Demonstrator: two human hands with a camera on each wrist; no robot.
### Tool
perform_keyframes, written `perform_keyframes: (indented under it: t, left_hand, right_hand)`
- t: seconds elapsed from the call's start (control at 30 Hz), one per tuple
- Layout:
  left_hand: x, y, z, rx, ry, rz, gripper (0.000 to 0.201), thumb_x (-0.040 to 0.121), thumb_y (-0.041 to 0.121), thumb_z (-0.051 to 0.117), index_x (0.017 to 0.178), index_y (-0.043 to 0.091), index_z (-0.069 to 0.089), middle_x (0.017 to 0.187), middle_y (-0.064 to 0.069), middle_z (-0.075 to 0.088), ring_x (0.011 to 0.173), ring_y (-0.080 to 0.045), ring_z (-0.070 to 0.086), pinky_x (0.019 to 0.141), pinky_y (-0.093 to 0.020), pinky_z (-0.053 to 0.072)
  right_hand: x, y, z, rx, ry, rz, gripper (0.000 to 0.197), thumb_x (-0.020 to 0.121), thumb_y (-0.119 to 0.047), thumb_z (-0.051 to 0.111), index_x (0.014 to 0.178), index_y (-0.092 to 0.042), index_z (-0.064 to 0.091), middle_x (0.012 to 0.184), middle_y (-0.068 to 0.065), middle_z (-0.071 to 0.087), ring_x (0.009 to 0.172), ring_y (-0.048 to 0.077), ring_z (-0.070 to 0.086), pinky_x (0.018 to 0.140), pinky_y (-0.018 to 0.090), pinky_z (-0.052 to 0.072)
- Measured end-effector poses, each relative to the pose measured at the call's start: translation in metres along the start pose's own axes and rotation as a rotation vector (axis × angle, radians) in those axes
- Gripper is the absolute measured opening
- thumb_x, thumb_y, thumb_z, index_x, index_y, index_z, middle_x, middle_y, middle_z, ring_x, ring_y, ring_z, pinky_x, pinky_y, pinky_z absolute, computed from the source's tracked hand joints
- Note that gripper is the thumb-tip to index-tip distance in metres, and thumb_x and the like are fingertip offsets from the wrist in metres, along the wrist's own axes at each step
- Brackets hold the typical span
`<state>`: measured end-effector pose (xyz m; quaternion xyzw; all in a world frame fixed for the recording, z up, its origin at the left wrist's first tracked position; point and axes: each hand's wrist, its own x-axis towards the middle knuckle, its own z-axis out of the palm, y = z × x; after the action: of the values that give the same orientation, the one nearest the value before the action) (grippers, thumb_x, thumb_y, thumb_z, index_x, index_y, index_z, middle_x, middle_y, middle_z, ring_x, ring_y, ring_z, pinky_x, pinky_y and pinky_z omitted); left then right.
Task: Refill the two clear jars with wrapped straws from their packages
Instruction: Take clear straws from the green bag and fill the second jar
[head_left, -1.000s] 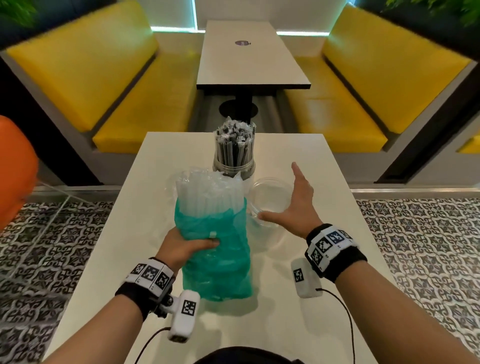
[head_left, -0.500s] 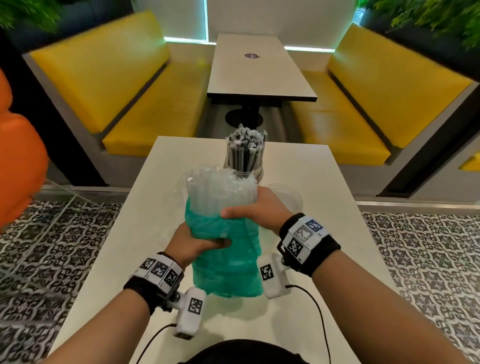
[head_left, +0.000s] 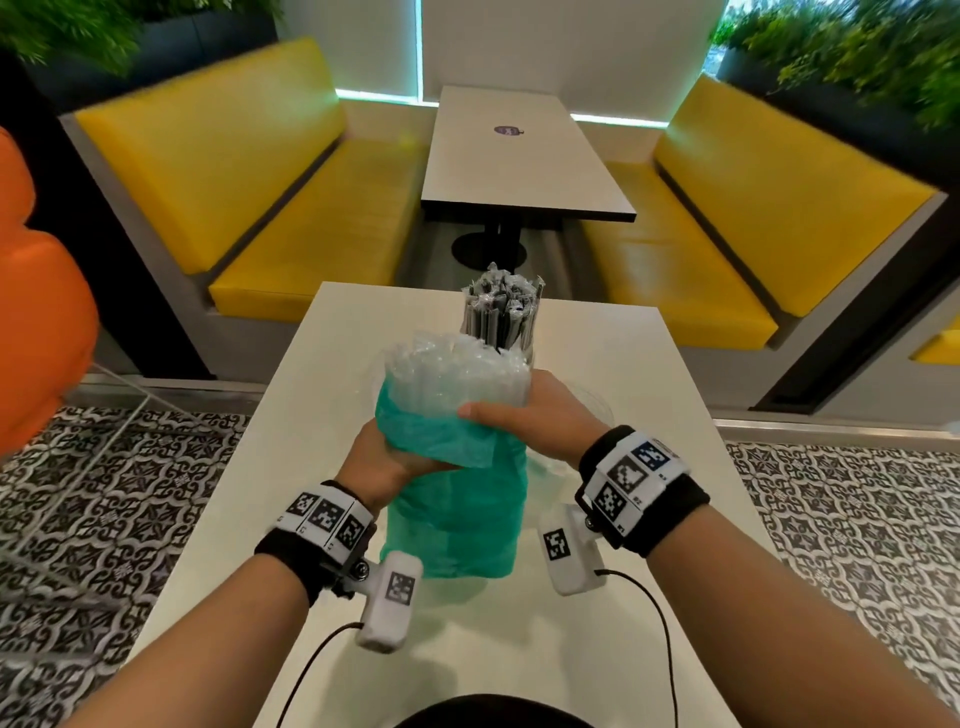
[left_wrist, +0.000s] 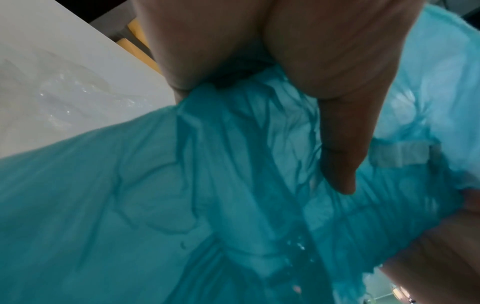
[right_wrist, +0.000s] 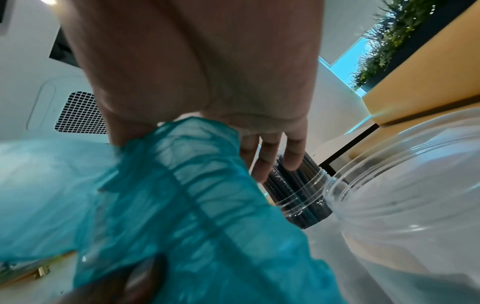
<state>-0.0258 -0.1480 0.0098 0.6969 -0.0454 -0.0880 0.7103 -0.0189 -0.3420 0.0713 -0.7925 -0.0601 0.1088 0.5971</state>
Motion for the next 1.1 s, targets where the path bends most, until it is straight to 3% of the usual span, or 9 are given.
perform_keyframes:
  t: [0.07,0.17,0.3,0.43,0.57,0.63,0.73,0.87,1.1]
  left_hand:
    - [0.000,-0.001,-0.002,0.015,0.001,-0.009,0.059,0.062,-0.009,0.088,0.107,0.023,0.068,0.100,0.009,0.079,0.093,-0.007,0.074,0.078,-0.023,0.060]
    - [-0.002,-0.006,-0.005,0.021,-0.012,-0.063,0.065,0.049,0.006,0.097,0.108,0.020,0.072,0.105,0.002,0.079,0.098,-0.018,0.075,0.086,-0.037,0.058]
    - [-0.002,-0.011,-0.006,0.046,0.001,-0.104,0.082,0.032,0.030,0.097,0.109,0.018,0.073,0.105,0.003,0.079,0.098,-0.018,0.075,0.090,-0.042,0.058]
    - [-0.002,-0.009,-0.006,0.061,0.004,-0.112,0.084,0.032,0.031,0.097,0.111,0.017,0.072,0.105,0.001,0.079,0.098,-0.019,0.075,0.091,-0.044,0.059]
    - [-0.004,-0.009,-0.003,0.052,-0.005,-0.124,0.077,0.039,0.018,0.098,0.112,0.012,0.072,0.106,-0.005,0.079,0.100,-0.026,0.075,0.093,-0.048,0.058]
    - [-0.005,-0.010,-0.002,0.049,-0.003,-0.127,0.069,0.046,0.006,0.096,0.112,0.009,0.072,0.106,-0.007,0.079,0.100,-0.027,0.075,0.092,-0.048,0.059]
    - [-0.003,-0.010,-0.001,0.055,0.009,-0.122,0.058,0.057,-0.008,0.092,0.109,0.009,0.072,0.103,-0.004,0.079,0.095,-0.022,0.076,0.082,-0.038,0.063]
    - [0.002,-0.010,-0.005,0.122,0.016,-0.106,0.055,0.059,-0.006,0.091,0.103,0.017,0.069,0.087,0.011,0.079,0.078,-0.002,0.074,0.063,-0.015,0.056]
    - [0.013,-0.014,-0.019,0.271,0.082,-0.081,0.059,0.060,0.004,0.094,0.097,0.031,0.058,0.094,0.017,0.063,0.084,0.005,0.058,0.064,-0.008,0.045]
  right_hand:
    - [0.000,-0.002,-0.001,-0.007,0.041,-0.027,0.044,0.079,-0.025,0.081,0.119,-0.017,0.065,0.106,-0.003,0.073,0.095,0.009,0.071,0.080,0.025,0.059]
    - [0.001,-0.015,-0.006,0.046,0.161,-0.084,0.027,0.080,-0.026,0.078,0.105,-0.023,0.067,0.097,-0.004,0.073,0.085,0.003,0.071,0.073,0.021,0.059]
    - [0.007,-0.025,-0.013,0.073,0.322,-0.118,0.037,0.077,-0.029,0.081,0.109,-0.014,0.068,0.100,0.003,0.073,0.091,0.016,0.071,0.078,0.031,0.060]
    - [0.011,-0.032,-0.014,0.132,0.345,-0.136,0.037,0.077,-0.016,0.079,0.110,-0.006,0.067,0.105,0.011,0.071,0.094,0.020,0.069,0.079,0.031,0.059]
    - [0.013,-0.047,-0.014,0.089,0.364,-0.173,0.015,0.078,-0.003,0.074,0.091,-0.003,0.066,0.080,0.004,0.064,0.073,0.010,0.063,0.065,0.023,0.055]
    - [0.016,-0.054,-0.017,0.085,0.379,-0.187,0.015,0.077,-0.003,0.074,0.089,-0.003,0.065,0.078,0.003,0.061,0.072,0.011,0.061,0.065,0.025,0.055]
    - [0.020,-0.062,-0.022,0.101,0.410,-0.203,0.022,0.072,-0.011,0.075,0.090,-0.003,0.065,0.082,0.010,0.063,0.074,0.017,0.063,0.065,0.030,0.055]
    - [0.019,-0.068,-0.031,0.134,0.449,-0.247,0.023,0.072,-0.011,0.075,0.089,0.001,0.066,0.082,0.011,0.063,0.074,0.018,0.064,0.068,0.035,0.057]
    - [0.008,-0.085,-0.047,0.311,0.546,-0.312,0.034,0.064,-0.012,0.076,0.094,-0.002,0.062,0.091,0.015,0.063,0.079,0.020,0.064,0.071,0.038,0.059]
